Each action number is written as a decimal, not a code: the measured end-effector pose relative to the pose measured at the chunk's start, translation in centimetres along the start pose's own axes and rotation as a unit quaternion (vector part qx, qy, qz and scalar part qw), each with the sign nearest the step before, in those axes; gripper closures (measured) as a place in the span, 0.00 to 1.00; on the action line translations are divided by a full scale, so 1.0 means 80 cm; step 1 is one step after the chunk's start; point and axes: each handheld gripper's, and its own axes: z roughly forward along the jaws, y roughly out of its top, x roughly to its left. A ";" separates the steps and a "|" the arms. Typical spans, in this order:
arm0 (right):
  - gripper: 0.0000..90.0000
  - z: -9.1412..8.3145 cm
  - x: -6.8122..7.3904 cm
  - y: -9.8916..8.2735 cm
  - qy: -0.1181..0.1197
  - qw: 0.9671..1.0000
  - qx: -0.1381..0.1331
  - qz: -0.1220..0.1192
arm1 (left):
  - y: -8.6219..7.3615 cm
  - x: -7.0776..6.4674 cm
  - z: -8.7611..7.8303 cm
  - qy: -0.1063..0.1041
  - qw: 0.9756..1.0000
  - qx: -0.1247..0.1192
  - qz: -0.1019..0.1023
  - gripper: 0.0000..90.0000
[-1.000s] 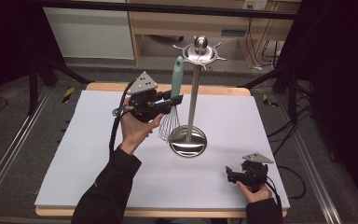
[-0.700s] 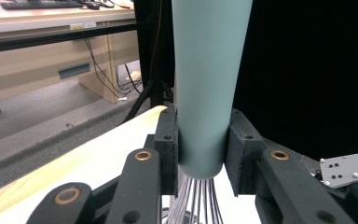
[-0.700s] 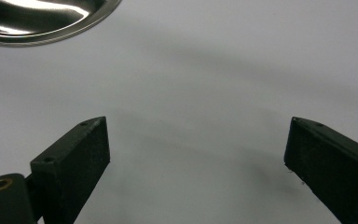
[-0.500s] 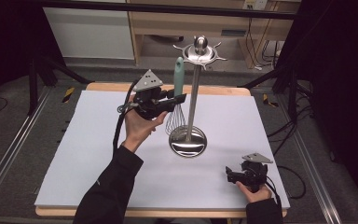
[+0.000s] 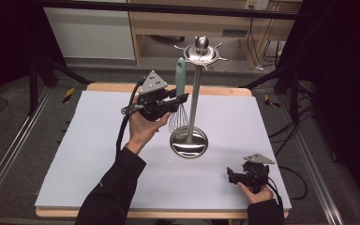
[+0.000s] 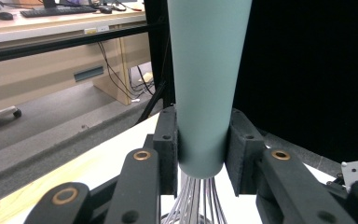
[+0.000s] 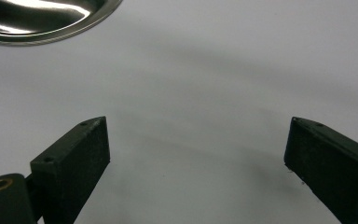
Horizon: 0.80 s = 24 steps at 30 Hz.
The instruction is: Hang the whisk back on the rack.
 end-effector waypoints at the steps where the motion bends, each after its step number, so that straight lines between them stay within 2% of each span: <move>1: 0.08 0.000 0.000 0.000 0.000 1.000 -0.001 0.000 | -0.001 -0.001 0.001 0.004 1.000 0.002 0.003 0.75; 3: 0.08 0.000 0.000 0.000 0.000 1.000 -0.001 -0.001 | -0.002 -0.003 0.003 0.010 1.000 0.004 0.009 0.73; 6: 0.08 -0.001 0.001 0.000 0.000 1.000 -0.001 0.000 | -0.003 -0.002 0.004 0.006 1.000 0.004 0.003 0.75; 12: 0.08 0.000 0.000 0.000 0.000 1.000 -0.001 -0.003 | -0.003 -0.003 0.003 0.007 1.000 0.006 0.005 0.74; 14: 0.08 -0.001 0.000 0.000 0.000 1.000 -0.001 0.000 | -0.004 -0.003 0.002 0.005 1.000 0.006 0.008 0.71; 18: 0.08 -0.001 0.000 0.000 0.000 1.000 -0.001 0.001 | -0.012 -0.004 0.002 0.008 1.000 0.003 0.012 0.58; 21: 0.08 -0.001 0.000 0.000 0.000 1.000 -0.002 -0.002 | -0.016 -0.001 0.000 0.010 1.000 0.005 0.009 0.54; 24: 0.08 -0.001 0.000 0.000 0.000 1.000 0.000 0.000 | -0.019 0.001 -0.008 0.001 1.000 0.003 0.004 0.49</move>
